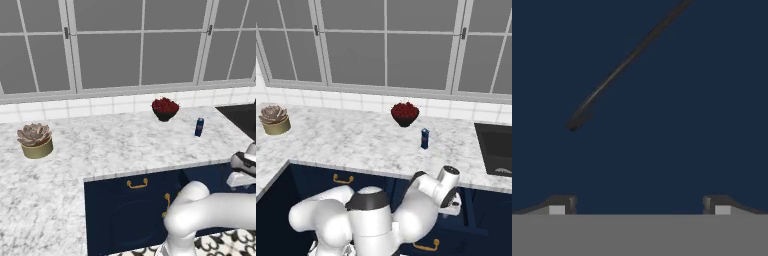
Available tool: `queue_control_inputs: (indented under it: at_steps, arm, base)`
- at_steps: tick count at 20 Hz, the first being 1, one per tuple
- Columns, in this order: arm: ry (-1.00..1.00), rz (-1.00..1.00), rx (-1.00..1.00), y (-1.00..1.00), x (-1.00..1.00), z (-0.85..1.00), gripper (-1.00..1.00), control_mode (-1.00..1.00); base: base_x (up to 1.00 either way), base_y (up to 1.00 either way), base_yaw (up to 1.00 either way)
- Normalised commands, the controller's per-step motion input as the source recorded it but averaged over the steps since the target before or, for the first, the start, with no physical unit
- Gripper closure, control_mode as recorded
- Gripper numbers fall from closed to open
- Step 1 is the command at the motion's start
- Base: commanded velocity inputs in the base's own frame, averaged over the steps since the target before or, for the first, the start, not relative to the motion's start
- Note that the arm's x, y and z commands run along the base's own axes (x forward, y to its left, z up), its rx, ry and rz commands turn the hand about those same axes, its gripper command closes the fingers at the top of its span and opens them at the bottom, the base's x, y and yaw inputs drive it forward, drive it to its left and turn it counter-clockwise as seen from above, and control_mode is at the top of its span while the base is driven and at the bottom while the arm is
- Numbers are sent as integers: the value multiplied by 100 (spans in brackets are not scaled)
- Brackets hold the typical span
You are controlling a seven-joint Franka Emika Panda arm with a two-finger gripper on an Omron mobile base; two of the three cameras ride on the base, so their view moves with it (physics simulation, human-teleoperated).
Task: Pick the ladle from the drawer and place it on the counter.
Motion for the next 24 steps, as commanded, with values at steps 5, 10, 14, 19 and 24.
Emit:
queue_control_inputs:
  at_steps: [5, 10, 14, 19, 24]
  arm:
    - [2, 0, 0, 0, 19, -51, -100, -100]
    - [3, 0, 0, 0, 1, -52, -100, -100]
    - [1, 0, 0, 0, 0, -54, -100, -100]
    - [29, 0, 0, 4, -75, -42, -100, -100]
    - [53, 4, -8, 17, -100, -98, -100, -100]
  base:
    - [0, 0, 0]
    - [0, 0, 0]
    - [0, 0, 0]
    - [0, 0, 0]
    - [0, 0, 0]
